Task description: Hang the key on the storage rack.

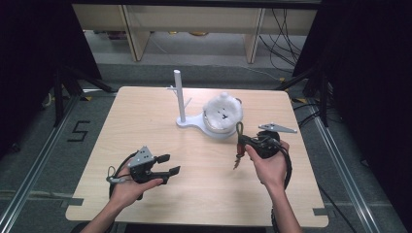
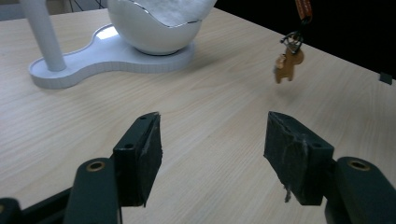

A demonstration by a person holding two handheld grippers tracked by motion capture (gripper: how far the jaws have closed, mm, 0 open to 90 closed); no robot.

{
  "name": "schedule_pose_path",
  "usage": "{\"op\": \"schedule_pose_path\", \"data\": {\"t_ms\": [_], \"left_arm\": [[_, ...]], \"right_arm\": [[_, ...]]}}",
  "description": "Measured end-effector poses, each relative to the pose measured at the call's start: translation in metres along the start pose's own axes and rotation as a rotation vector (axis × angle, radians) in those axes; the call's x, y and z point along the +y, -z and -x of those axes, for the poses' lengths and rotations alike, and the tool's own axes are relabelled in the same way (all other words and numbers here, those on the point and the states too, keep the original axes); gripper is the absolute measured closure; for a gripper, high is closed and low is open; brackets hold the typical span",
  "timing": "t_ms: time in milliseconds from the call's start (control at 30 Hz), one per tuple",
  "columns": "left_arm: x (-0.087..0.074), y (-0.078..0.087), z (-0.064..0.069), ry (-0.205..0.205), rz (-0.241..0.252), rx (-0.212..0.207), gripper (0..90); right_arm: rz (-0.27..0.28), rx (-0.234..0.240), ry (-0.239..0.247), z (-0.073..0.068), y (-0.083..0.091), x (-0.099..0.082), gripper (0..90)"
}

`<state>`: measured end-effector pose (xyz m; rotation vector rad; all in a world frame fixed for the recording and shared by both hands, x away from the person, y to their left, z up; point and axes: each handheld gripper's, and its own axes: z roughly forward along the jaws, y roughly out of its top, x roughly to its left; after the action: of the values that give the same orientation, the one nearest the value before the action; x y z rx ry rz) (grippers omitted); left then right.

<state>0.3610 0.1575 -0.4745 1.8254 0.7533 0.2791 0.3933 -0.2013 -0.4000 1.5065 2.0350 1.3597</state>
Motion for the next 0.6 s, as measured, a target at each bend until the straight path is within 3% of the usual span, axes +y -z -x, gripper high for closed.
{"op": "schedule_pose_path", "data": {"t_ms": [233,267,300,367,400,533,600], "left_arm": [[0.018,-0.014,0.008,-0.01,0.006,-0.062,38.7],[0.02,-0.016,0.008,-0.014,0.01,-0.08,39.1],[0.024,-0.018,0.009,-0.019,0.002,-0.076,39.6],[0.029,-0.022,0.009,-0.03,-0.001,-0.085,40.0],[0.031,-0.024,0.01,-0.032,0.001,-0.093,40.1],[0.037,-0.031,0.012,-0.028,-0.002,-0.112,40.3],[0.04,-0.035,0.014,-0.019,0.001,-0.13,40.7]], "right_arm": [[0.043,0.074,0.079,-0.024,-0.016,0.004,79.7],[0.049,0.076,0.067,-0.028,-0.017,0.004,79.7],[0.061,0.077,0.092,-0.03,-0.018,0.005,79.7],[0.074,0.103,0.082,-0.037,-0.023,0.005,79.6],[0.086,0.119,0.101,-0.038,-0.026,0.005,79.7],[0.083,0.13,0.086,-0.048,-0.031,0.004,79.7],[0.086,0.152,0.117,-0.051,-0.037,0.003,79.7]]}}
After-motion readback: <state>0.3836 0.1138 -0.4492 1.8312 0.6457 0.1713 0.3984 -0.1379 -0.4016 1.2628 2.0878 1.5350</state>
